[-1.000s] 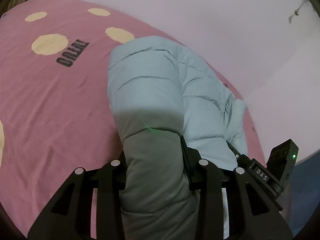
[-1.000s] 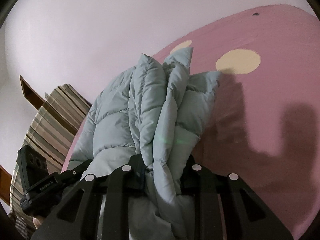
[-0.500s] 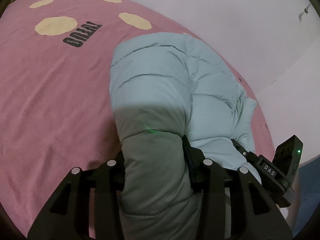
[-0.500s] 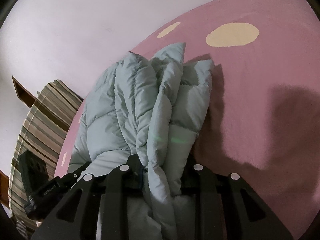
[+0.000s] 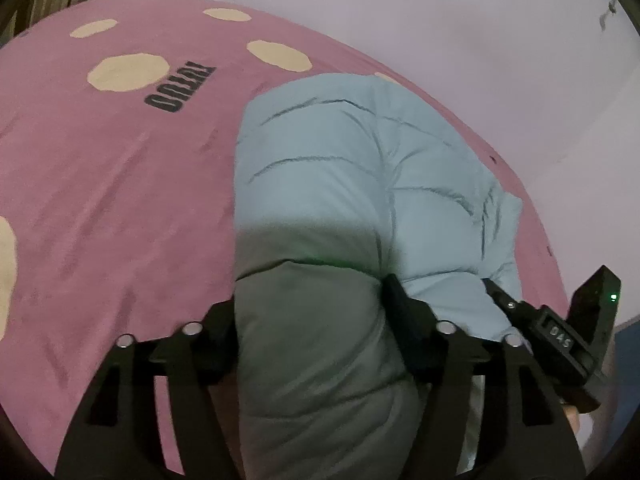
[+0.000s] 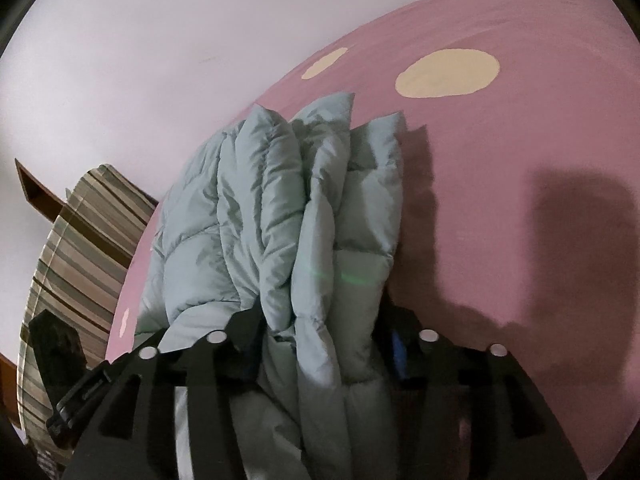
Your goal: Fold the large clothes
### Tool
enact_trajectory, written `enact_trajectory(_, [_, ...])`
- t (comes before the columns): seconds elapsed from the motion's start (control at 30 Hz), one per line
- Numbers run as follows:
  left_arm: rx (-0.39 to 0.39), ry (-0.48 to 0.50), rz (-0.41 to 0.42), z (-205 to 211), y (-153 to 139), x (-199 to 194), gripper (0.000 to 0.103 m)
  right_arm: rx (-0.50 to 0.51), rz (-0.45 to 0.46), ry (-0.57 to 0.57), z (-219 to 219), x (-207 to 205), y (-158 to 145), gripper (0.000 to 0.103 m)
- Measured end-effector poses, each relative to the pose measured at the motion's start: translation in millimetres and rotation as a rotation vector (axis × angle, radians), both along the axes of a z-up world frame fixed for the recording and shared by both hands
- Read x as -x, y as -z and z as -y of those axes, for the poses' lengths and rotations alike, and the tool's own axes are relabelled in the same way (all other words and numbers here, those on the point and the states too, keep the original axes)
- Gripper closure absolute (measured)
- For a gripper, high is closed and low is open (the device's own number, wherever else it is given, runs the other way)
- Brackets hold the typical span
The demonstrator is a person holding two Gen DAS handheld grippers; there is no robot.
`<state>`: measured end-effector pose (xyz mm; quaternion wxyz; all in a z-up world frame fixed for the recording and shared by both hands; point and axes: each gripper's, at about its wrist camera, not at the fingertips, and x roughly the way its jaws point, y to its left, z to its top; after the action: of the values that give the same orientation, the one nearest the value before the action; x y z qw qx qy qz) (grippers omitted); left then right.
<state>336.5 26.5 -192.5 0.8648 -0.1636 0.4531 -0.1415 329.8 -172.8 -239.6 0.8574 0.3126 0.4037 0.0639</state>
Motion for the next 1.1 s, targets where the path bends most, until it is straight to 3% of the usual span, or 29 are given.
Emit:
enact_trajectory(0.13, [-0.053,-0.009,0.024,0.5,-7.2,6.6,0.027,0.025,-0.002,0.023,3.9,8.0,-7.4,0.042])
enact_trajectory(0.37, [-0.199,-0.044,0.084,7.7,-21.7,26.1,0.014,0.086,-0.029,0.081,13.0,26.5,-21.9,0.042])
enact_trajectory(0.47, [-0.297,-0.052,0.116,14.0,-28.3,33.0,0.012,0.109,-0.037,0.112,15.9,34.9,-29.3,0.041])
enact_trajectory(0.57, [-0.337,-0.048,0.139,16.9,-39.5,43.0,0.012,0.164,-0.031,0.134,15.4,46.6,-42.0,0.041])
enact_trajectory(0.87, [-0.338,-0.088,0.185,14.4,-77.0,82.0,0.011,0.339,-0.005,0.122,-9.8,85.9,-82.0,0.041])
enact_trajectory(0.97, [-0.314,-0.106,0.179,9.6,-86.1,96.0,0.011,0.369,0.003,0.117,-19.9,99.1,-91.8,0.032])
enact_trajectory(1.1, [-0.321,-0.117,0.191,6.3,-97.0,108.6,0.011,0.411,0.022,0.1,-34.0,111.2,-105.5,0.032])
